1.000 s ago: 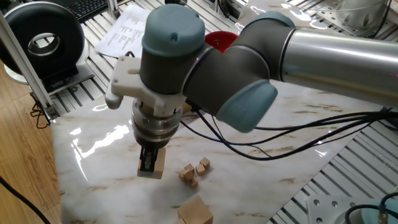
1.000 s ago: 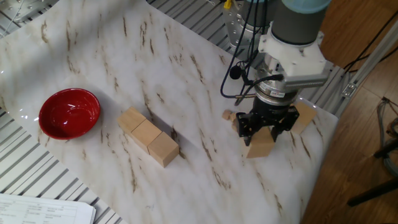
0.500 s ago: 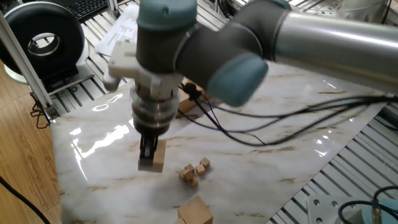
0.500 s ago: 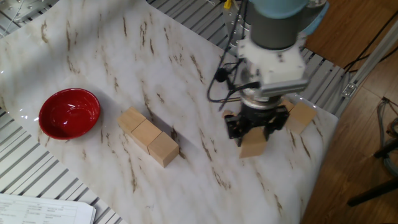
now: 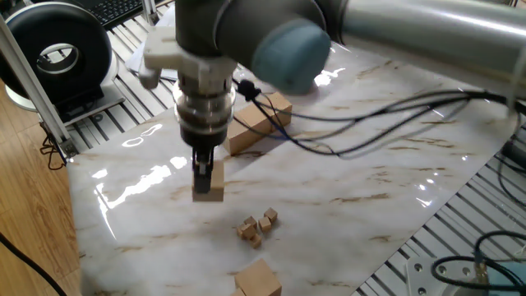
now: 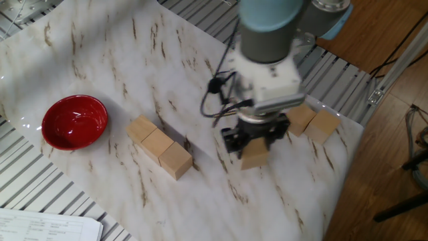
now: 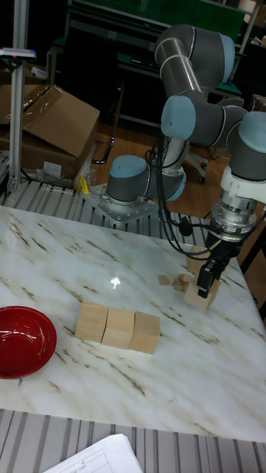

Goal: Stack the blocks into a pyramid shape

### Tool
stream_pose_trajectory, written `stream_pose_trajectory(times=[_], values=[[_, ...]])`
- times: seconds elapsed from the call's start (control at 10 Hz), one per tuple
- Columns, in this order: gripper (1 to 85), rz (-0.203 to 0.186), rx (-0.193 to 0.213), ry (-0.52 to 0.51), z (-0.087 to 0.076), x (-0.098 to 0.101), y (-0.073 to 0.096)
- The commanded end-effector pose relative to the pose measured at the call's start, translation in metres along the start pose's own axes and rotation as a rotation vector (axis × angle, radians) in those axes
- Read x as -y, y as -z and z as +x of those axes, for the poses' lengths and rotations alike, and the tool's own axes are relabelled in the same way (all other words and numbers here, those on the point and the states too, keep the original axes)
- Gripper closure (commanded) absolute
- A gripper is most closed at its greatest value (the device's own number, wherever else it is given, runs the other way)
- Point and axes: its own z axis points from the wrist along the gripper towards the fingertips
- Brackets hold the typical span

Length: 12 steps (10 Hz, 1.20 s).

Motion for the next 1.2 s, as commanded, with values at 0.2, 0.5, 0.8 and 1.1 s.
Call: stream_pose_trajectory(times=[0.2,0.5,0.8,1.1], values=[[84.7,-0.01,-0.016,0.132,0.007,0.053,-0.015],[84.7,-0.019,-0.009,0.246,0.005,0.052,-0.016],[84.7,-0.002,0.005,0.104,0.001,0.056,-0.016],[84.7,0.056,0.031,-0.054,-0.005,0.071,-0.016]])
